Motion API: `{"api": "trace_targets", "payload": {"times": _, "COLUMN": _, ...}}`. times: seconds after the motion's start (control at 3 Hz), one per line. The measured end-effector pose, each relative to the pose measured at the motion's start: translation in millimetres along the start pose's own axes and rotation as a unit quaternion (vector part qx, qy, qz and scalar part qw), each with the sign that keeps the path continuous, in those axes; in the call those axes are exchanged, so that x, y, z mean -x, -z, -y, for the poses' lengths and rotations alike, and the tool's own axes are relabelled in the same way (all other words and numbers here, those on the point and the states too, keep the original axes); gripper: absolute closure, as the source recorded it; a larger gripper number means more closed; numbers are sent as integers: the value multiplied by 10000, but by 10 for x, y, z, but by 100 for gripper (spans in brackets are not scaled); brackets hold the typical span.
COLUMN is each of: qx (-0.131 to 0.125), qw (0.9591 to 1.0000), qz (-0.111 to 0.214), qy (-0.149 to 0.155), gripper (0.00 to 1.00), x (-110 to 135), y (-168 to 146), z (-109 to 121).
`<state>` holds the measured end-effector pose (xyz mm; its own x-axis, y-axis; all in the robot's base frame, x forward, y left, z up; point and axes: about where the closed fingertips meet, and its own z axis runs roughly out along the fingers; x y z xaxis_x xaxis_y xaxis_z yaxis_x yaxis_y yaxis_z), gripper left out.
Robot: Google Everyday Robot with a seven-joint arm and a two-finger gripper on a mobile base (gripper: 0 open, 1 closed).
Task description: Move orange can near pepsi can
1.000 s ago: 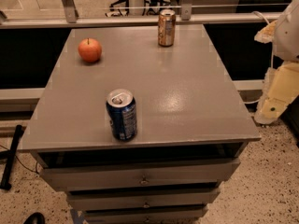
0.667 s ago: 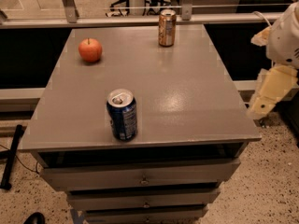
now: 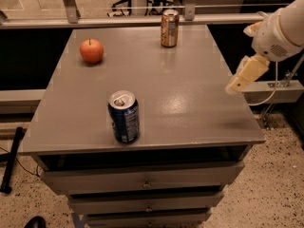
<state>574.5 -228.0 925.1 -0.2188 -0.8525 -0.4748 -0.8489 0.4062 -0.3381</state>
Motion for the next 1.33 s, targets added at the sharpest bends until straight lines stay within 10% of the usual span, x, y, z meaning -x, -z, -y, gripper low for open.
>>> {"api": "trace_targets", "payload": {"times": 0.33, "qx": -275, "qw": 9949, "qz": 890, "qy": -377, "gripper": 0, "x": 335, "y": -367, "z": 493}}
{"api": "trace_targets", "payload": {"times": 1.0, "qx": -328, "qw": 9925, "qz": 1078, "qy": -474, "gripper": 0, "x": 358, "y": -368, "z": 533}}
{"api": "trace_targets", "payload": {"times": 1.33, "qx": -395, "qw": 9845, "qz": 1605, "qy": -581, "gripper": 0, "x": 576, "y": -607, "z": 756}}
